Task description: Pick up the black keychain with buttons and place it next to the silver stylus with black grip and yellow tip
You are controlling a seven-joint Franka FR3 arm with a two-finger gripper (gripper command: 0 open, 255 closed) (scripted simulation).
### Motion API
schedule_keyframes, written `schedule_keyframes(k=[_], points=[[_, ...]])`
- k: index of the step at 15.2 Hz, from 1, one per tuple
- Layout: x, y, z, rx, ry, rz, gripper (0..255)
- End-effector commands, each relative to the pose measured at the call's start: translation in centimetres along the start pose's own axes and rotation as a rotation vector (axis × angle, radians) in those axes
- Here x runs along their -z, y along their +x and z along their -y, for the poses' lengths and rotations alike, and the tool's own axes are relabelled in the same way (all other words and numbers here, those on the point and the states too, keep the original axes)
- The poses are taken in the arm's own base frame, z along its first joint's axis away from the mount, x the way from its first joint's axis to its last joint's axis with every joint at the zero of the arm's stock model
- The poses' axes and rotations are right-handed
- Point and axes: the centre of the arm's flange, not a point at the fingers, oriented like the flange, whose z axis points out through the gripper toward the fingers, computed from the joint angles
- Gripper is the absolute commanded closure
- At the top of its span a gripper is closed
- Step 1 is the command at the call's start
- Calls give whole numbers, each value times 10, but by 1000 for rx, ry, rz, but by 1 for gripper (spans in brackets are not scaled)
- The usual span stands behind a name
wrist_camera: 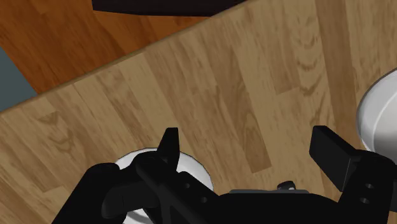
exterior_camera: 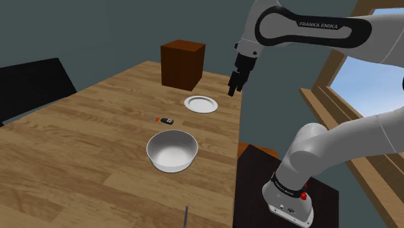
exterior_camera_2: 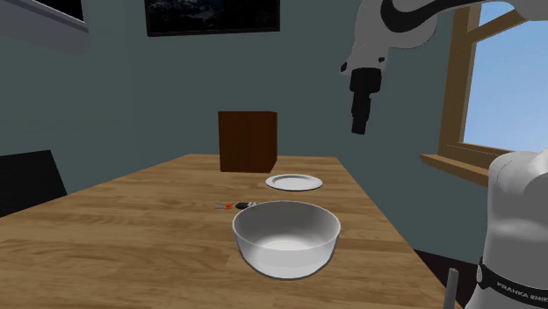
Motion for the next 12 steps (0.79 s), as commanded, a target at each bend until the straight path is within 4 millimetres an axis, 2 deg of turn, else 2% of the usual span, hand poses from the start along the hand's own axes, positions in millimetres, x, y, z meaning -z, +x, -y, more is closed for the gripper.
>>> schedule_keyframes(k=[1, 12], points=[[0, 0, 0, 0, 0, 0, 0], [-70, 121, 64, 50, -44, 43, 0]])
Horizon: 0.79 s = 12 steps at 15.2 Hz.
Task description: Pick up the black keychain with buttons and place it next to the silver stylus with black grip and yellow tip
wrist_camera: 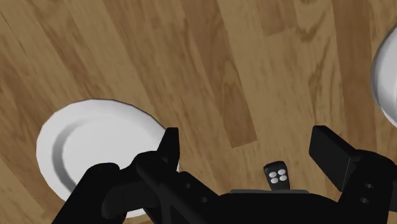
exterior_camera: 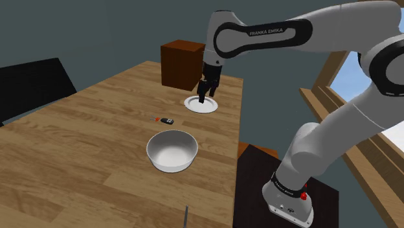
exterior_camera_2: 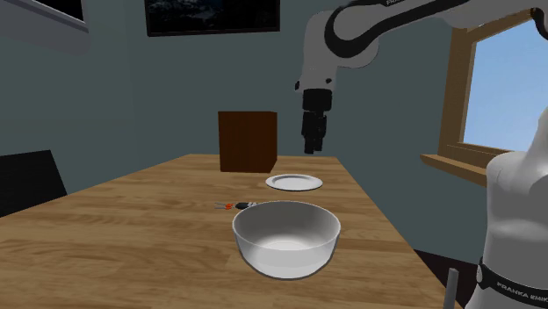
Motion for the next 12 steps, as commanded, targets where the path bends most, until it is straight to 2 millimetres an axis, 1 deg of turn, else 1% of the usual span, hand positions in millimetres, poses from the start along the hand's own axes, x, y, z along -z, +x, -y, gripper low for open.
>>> schedule_keyframes(k=[1, 12], points=[[-13, 25, 12, 9, -7, 8, 0], [-85, 144, 77, 60, -51, 51, 0]])
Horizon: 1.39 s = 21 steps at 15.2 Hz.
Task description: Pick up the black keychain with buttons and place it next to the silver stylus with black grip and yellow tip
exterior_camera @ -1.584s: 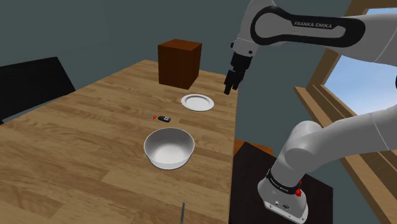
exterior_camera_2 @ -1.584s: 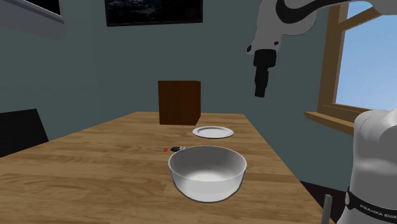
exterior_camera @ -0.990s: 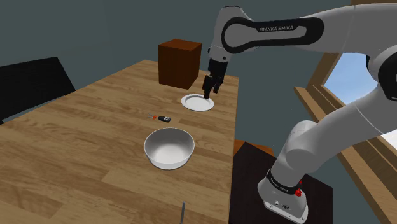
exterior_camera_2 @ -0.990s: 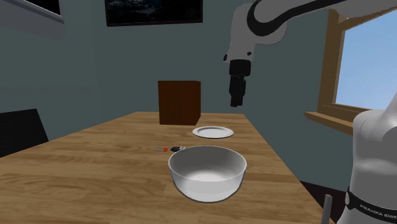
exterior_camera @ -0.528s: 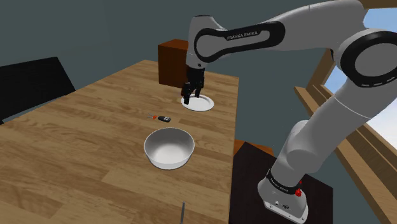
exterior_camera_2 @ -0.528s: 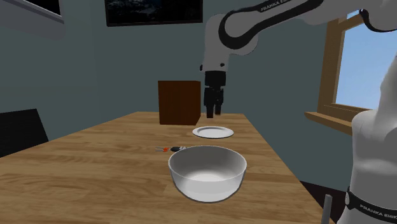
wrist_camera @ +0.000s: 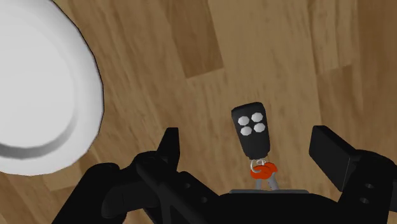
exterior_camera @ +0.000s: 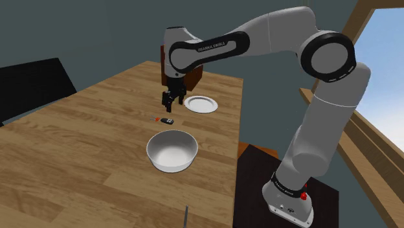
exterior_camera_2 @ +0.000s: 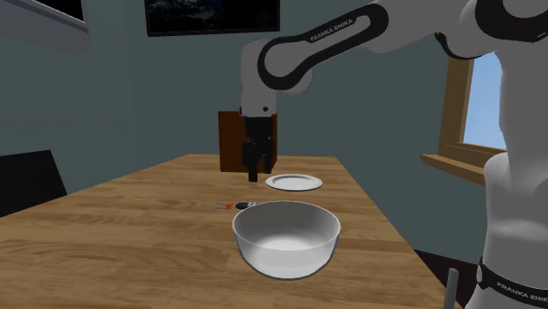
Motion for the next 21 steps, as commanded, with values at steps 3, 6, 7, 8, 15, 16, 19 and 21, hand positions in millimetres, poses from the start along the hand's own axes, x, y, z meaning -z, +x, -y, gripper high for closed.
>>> schedule_keyframes(k=[3, 6, 7, 8, 15, 16, 19, 21], points=[[-27, 45, 23, 18, -16, 16, 0], [-41, 59, 30, 24, -21, 21, 0], [-46, 59, 30, 24, -21, 21, 0], [-51, 59, 30, 24, -21, 21, 0], [-75, 59, 29, 24, -21, 21, 0], [-75, 59, 29, 24, -21, 21, 0], [-75, 59, 29, 24, -21, 21, 0], [-75, 59, 29, 24, -21, 21, 255]])
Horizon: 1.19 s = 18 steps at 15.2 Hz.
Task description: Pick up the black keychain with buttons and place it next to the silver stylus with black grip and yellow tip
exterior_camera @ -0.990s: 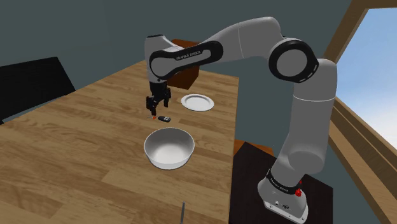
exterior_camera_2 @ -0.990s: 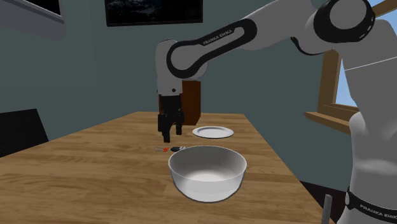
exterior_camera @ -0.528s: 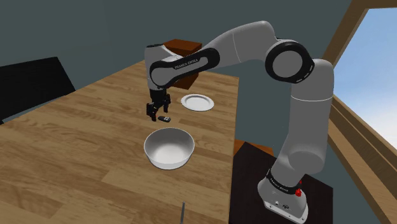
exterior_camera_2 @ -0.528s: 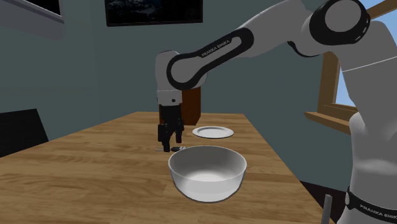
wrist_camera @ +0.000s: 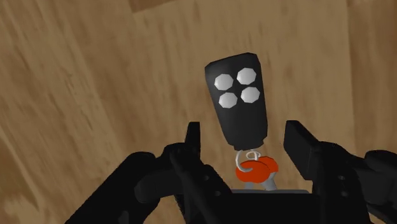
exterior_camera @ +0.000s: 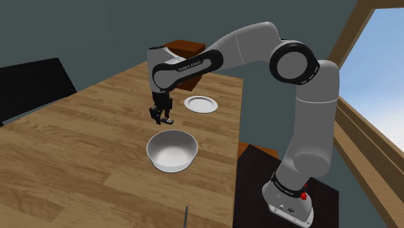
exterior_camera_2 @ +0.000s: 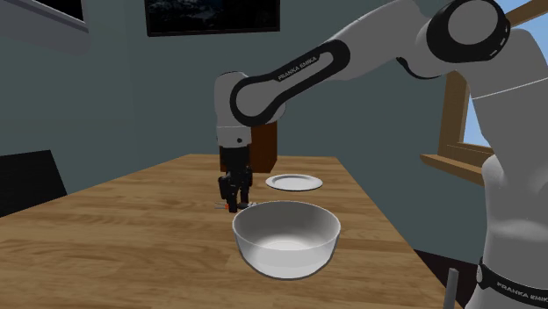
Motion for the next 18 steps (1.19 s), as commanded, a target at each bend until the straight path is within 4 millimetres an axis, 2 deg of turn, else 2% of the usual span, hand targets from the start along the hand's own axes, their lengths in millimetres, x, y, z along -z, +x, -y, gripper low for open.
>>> schedule_keyframes(k=[1, 9, 18], points=[[-1, 0, 0, 0, -1, 1, 255], [-1, 0, 0, 0, -1, 1, 255], [47, -2, -1, 0, -1, 1, 255]])
